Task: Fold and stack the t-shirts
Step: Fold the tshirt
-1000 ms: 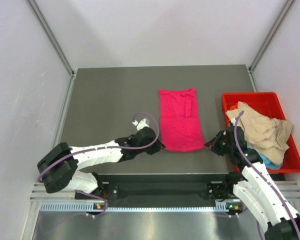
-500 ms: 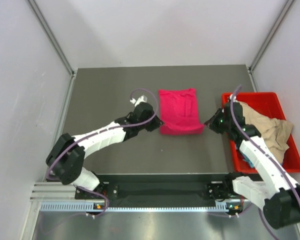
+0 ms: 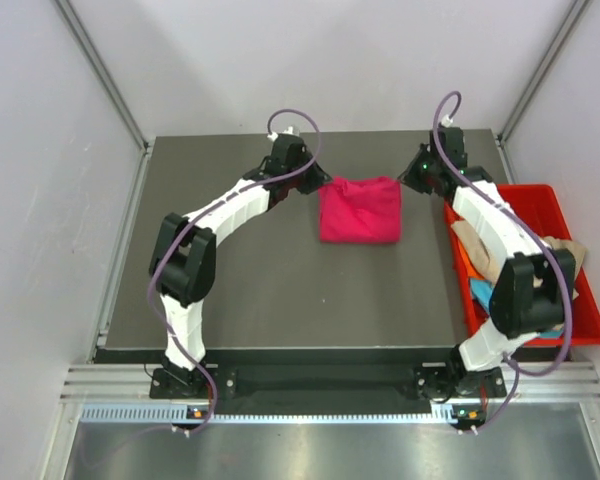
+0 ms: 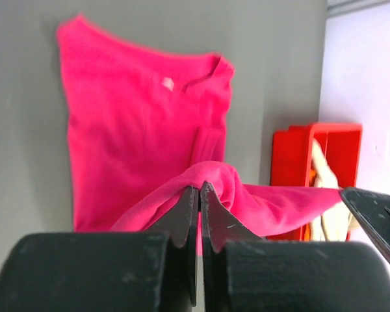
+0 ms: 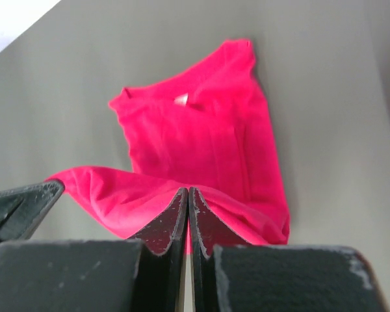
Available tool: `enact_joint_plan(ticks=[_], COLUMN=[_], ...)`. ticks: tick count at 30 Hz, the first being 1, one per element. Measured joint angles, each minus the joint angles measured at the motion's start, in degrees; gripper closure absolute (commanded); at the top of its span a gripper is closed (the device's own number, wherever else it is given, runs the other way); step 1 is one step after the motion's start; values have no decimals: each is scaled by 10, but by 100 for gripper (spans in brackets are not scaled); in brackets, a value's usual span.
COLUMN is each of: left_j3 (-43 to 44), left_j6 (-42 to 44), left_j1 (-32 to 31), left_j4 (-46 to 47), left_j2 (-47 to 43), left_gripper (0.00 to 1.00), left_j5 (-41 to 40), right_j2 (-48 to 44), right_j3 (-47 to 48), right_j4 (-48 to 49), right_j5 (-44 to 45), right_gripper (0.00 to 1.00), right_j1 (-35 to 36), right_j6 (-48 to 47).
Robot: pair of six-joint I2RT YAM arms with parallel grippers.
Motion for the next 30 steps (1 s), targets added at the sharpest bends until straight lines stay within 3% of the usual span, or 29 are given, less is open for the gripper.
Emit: enact_joint_plan(ticks=[6, 15, 30], left_j3=[89, 143, 196], left_j6=[10, 8, 11], left_j1=[24, 66, 85], left_j4=[1, 19, 77], left_j2=[88, 191, 264], left_gripper=[100, 100, 100], left_j5=[14, 45, 91], right_j2=[126, 263, 337], right_j3=[106, 201, 244], right_j4=[11, 24, 68], right_j5=[-40, -104, -137], right_gripper=[100, 100, 100], right_j1=[-32, -56, -56], right_j6=[-12, -20, -24])
